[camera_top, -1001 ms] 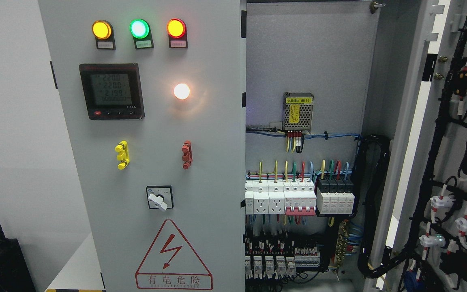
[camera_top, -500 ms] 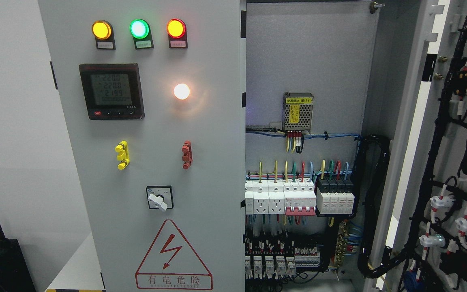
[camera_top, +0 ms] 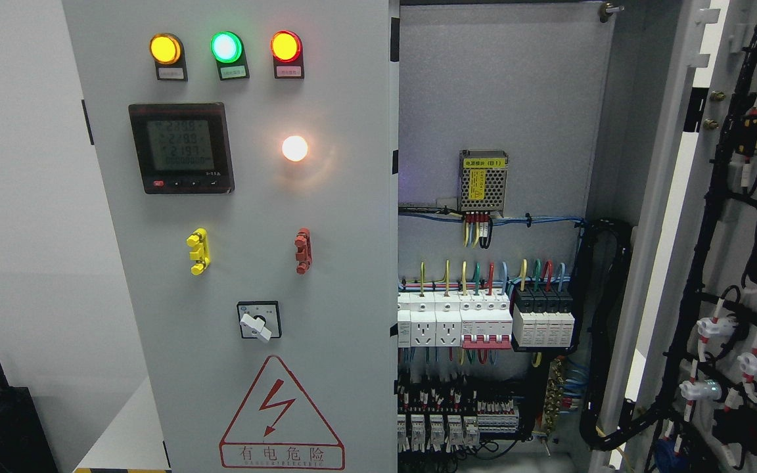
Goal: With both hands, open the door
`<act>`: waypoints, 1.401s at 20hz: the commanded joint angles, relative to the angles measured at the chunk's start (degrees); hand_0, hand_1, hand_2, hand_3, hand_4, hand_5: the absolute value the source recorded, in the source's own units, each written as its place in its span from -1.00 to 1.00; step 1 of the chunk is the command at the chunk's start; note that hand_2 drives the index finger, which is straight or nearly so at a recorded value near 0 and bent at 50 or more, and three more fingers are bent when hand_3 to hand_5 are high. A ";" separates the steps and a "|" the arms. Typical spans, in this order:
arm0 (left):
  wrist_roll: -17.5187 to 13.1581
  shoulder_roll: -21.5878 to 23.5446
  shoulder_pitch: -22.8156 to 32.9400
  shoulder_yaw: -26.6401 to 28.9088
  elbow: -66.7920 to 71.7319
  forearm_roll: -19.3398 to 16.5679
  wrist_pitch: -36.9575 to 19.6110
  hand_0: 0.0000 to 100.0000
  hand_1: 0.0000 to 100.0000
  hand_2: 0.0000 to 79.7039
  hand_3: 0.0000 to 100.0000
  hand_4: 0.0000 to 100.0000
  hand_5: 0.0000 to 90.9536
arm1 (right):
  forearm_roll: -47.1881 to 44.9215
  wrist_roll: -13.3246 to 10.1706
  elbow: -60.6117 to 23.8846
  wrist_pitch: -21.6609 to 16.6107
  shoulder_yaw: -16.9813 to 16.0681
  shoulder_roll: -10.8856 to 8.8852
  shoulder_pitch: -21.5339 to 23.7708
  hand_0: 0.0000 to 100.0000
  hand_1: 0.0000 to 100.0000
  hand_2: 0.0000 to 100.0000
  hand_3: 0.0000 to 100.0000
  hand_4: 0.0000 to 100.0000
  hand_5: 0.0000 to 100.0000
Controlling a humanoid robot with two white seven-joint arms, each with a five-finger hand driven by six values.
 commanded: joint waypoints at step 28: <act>-0.02 0.05 -0.01 0.07 -1.03 -1.40 -0.04 -1.00 -1.00 -1.00 -1.00 -0.93 -1.00 | -0.77 0.12 -26.04 -12.09 9.89 -9.14 -12.25 -1.00 -1.00 -1.00 -1.00 -1.00 -1.00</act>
